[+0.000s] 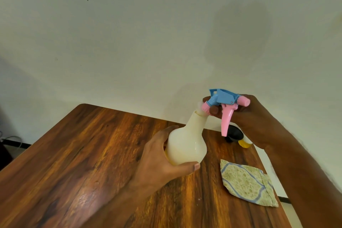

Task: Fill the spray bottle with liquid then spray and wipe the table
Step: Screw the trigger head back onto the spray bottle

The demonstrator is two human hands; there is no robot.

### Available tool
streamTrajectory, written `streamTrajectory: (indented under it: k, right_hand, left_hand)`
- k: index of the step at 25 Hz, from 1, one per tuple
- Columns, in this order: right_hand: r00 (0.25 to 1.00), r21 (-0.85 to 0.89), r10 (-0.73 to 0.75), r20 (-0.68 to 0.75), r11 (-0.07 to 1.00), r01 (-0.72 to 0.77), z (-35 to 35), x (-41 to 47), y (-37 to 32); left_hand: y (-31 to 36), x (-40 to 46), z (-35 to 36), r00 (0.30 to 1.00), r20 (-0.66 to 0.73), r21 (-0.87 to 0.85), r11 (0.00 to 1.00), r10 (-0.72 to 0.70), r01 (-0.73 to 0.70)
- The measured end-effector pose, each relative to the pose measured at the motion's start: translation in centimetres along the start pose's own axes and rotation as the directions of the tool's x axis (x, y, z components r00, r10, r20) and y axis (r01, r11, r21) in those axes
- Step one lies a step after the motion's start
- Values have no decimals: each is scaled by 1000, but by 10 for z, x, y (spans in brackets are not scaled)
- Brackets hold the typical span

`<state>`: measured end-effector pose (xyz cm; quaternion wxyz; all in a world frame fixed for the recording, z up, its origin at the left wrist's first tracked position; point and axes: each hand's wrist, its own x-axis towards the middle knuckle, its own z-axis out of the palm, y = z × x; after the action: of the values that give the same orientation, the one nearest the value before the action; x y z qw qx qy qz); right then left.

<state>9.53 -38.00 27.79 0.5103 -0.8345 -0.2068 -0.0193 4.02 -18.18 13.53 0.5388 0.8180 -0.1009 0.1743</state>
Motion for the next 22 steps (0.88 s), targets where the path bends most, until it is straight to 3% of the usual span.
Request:
streamTrajectory:
  k: [5, 7, 10, 18, 22]
  right_hand:
    - [997, -130, -62, -48, 990, 55, -1, -1, 0]
    - [998, -164, -41, -43, 986, 33, -3, -1, -3]
    - [1000, -41, 19, -16, 999, -19, -2, 1, -8]
    - [990, -230, 128, 63, 967, -110, -18, 13, -12]
    - [991, -223, 50, 120, 975, -22, -13, 12, -28]
  left_hand:
    - [5, 0, 3, 1000, -21, -10, 1000, 12, -13]
    - [6, 0, 3, 1000, -19, -2, 1000, 23, -23]
    - [8, -1, 3, 999, -17, 28, 999, 36, -36]
    - [16, 0, -2, 998, -27, 67, 996, 54, -52]
    - [21, 2, -4, 996, -55, 84, 995, 63, -59]
